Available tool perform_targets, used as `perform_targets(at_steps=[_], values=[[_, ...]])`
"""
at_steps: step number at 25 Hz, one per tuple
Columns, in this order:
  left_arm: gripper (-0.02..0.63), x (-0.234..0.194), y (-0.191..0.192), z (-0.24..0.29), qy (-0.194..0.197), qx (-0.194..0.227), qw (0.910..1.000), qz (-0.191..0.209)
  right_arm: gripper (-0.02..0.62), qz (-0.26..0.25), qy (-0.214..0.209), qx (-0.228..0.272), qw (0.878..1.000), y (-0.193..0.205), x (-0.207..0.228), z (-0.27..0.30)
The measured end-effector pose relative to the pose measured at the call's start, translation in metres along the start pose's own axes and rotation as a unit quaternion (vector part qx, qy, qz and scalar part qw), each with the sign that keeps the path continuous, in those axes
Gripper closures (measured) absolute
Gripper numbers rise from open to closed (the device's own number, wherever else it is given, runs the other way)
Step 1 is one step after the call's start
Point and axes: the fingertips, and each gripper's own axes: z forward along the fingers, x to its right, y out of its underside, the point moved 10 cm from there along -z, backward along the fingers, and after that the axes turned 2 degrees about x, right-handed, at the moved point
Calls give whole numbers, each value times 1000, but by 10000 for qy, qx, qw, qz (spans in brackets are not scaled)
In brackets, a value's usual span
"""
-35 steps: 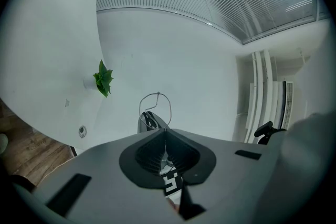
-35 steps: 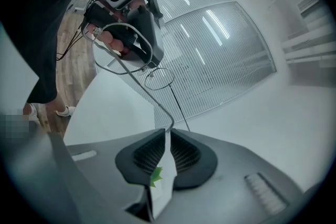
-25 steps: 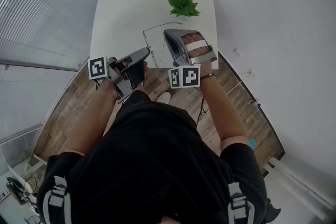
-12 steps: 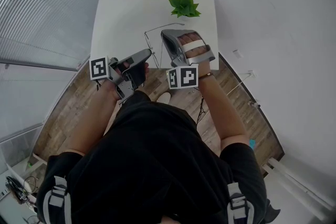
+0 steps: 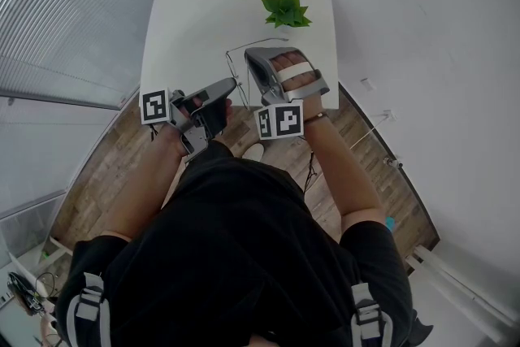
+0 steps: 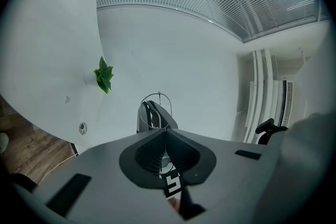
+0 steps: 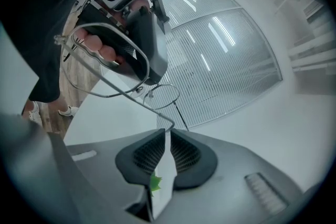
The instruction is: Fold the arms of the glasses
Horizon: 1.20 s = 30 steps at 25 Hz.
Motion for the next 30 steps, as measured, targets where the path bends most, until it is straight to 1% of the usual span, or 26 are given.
perform_targets(at_steps=[13,30], values=[[594,1,8,2,32,-62,10000,27,552,-112,-47,168,9998,-11,-3,-2],[594,4,6,7,95,-142,9998,77,546,-372,-196,347,9985,-15,-3,2]])
